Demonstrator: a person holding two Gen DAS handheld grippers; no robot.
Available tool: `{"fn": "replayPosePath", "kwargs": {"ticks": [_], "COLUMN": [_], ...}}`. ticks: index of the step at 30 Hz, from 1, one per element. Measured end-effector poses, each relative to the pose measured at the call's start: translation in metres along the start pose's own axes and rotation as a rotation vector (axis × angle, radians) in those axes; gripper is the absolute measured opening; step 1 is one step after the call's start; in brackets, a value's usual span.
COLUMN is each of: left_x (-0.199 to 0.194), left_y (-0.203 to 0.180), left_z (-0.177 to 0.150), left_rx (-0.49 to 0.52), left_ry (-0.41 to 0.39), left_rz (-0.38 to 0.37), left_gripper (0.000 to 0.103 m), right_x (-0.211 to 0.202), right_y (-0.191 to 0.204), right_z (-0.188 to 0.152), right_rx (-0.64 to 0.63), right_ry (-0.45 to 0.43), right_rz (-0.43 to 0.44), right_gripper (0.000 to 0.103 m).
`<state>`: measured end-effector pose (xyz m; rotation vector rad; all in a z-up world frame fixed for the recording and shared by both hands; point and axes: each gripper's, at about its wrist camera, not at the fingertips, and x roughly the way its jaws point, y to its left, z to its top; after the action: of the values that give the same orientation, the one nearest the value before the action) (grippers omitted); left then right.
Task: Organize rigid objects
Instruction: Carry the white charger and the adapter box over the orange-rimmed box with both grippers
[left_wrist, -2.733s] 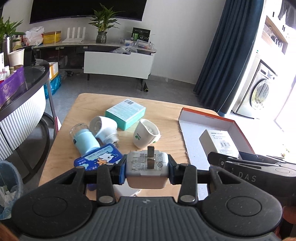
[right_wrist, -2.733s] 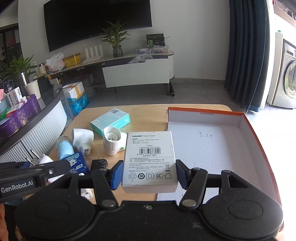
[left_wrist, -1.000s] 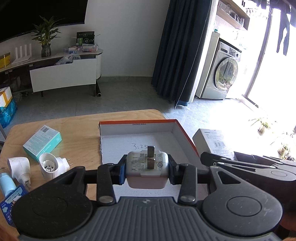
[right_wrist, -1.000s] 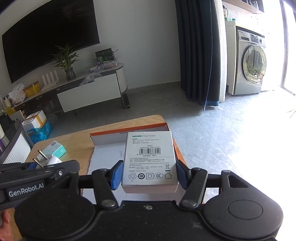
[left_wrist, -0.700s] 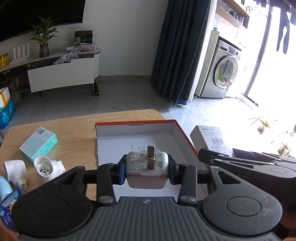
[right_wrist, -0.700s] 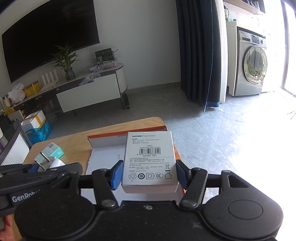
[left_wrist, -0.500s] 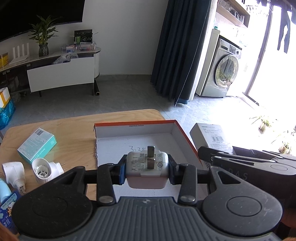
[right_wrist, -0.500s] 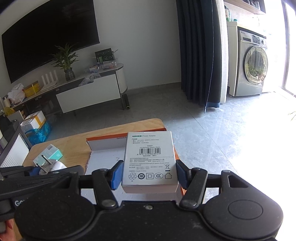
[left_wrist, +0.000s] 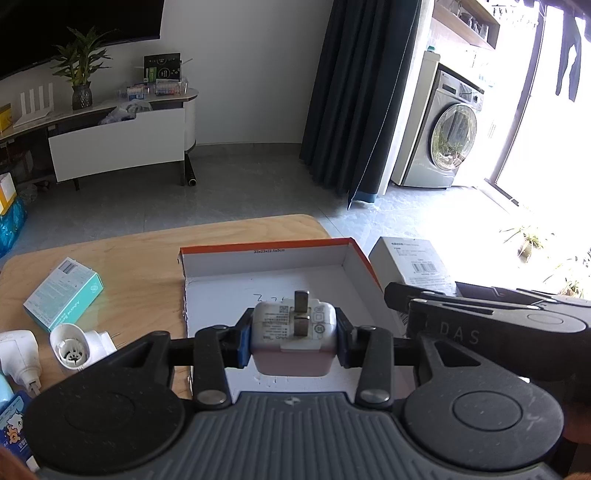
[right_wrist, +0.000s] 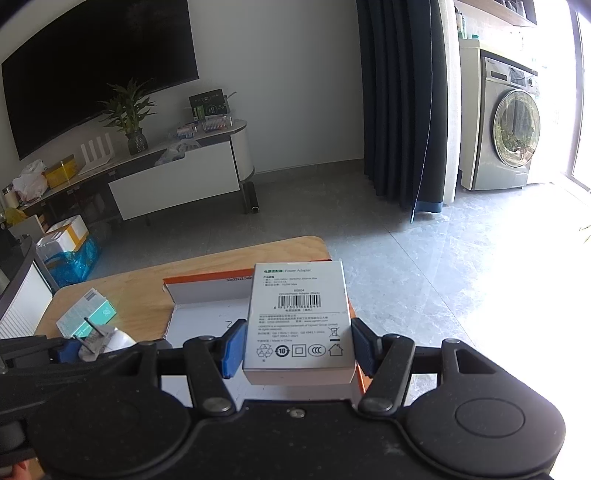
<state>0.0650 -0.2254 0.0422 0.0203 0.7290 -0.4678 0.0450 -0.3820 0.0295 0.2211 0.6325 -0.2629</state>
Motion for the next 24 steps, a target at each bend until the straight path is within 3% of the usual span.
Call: {"fn": "replayPosePath", "kwargs": {"ticks": [14,24], "left_x": [0.012,0.020], "left_y": [0.003,0.005], "left_z": [0.003,0.005], "left_rx": [-0.014,-0.018], "left_ry": [0.023,0.040], "left_rz": [0.014,0.021], "left_gripper": [0.042,0.042], "right_x": [0.021,0.049], "right_y": [-0.001,-0.001], "right_z": [0.003,0.016], "right_rx": [-0.010,-0.036], "right_ry": [0.026,0.065], "right_rz": [-0.004,0.042], "right_gripper": [0.071,0.072]}}
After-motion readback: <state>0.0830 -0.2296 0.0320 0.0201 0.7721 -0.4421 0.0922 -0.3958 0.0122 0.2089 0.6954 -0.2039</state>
